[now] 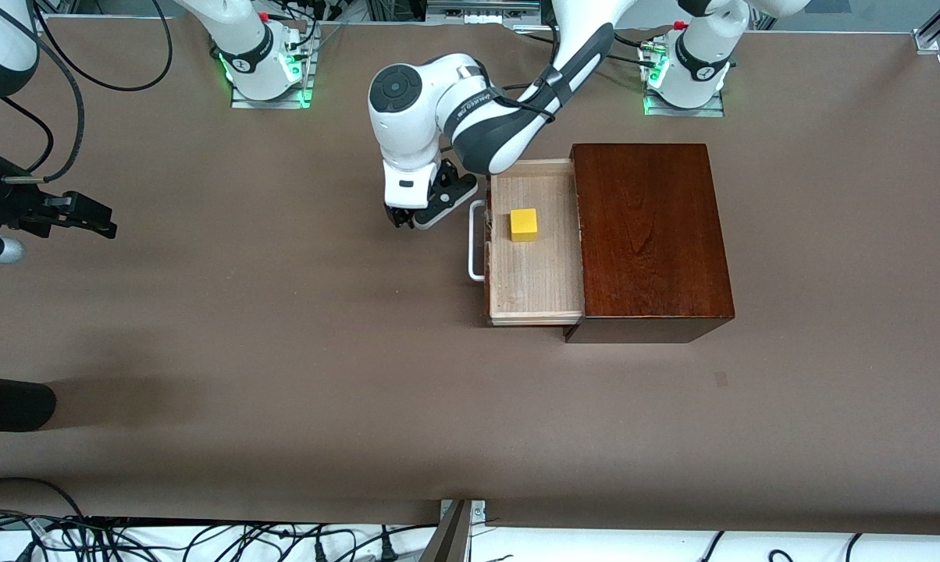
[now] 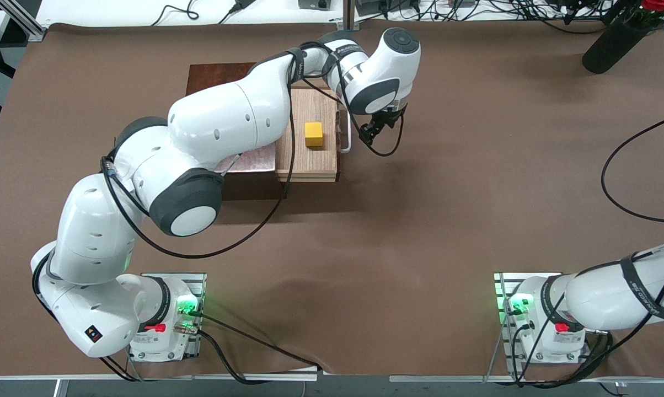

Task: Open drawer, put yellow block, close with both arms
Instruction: 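Push the drawer closed into the box with the left gripper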

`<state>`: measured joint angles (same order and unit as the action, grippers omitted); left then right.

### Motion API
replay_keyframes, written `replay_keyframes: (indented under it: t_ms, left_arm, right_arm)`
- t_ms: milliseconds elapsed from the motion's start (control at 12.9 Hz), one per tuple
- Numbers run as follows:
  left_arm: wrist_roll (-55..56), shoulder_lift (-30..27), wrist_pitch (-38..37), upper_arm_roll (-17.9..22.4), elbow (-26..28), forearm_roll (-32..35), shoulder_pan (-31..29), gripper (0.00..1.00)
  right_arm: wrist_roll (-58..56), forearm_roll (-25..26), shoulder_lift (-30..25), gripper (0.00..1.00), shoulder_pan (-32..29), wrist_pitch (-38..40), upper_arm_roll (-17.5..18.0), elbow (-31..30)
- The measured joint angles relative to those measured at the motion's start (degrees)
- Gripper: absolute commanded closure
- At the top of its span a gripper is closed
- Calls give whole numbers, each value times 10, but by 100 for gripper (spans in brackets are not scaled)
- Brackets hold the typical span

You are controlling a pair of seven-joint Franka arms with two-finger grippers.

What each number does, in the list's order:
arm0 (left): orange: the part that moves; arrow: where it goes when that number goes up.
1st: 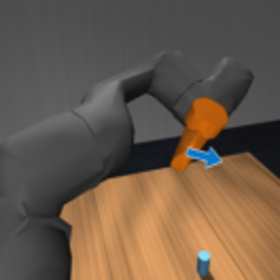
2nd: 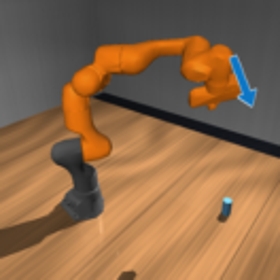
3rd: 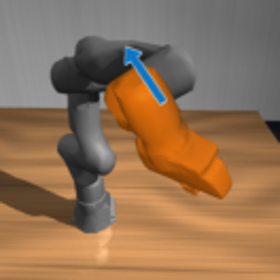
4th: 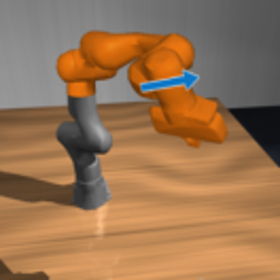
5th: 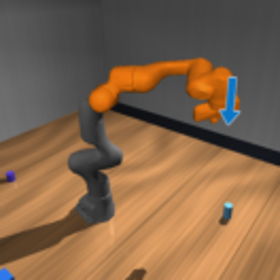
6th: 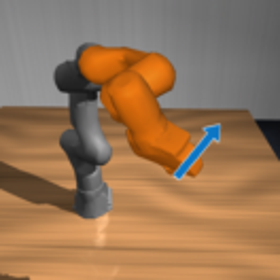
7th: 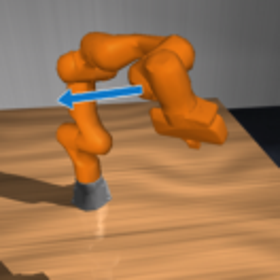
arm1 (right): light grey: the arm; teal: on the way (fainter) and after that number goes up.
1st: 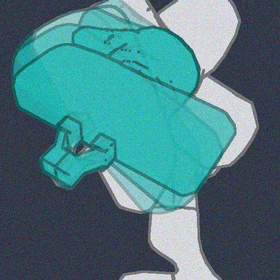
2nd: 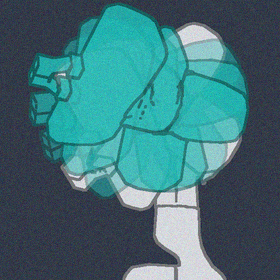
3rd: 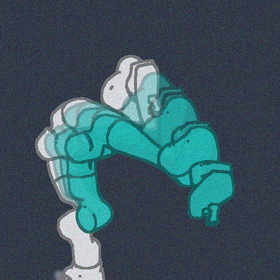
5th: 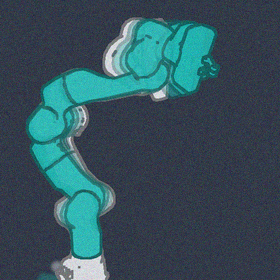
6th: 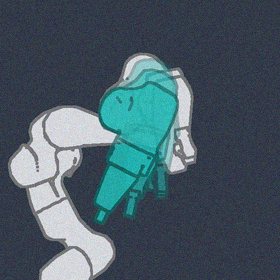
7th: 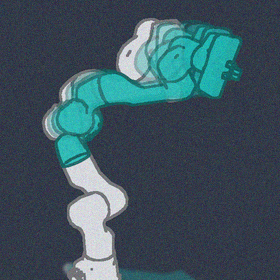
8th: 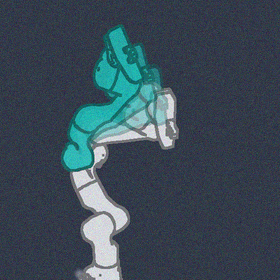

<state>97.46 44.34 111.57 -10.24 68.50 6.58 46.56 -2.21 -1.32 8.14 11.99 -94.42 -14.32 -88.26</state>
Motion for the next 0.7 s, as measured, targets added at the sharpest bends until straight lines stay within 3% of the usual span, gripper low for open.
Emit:
replay_keyframes:
  t_ms: [699]
  left_arm:
    - [-7, 21, -9, 5, 0, 0, -33, 100]
  right_arm:
    - [1, 0, 0, 0, 0, 0, -1, 1]
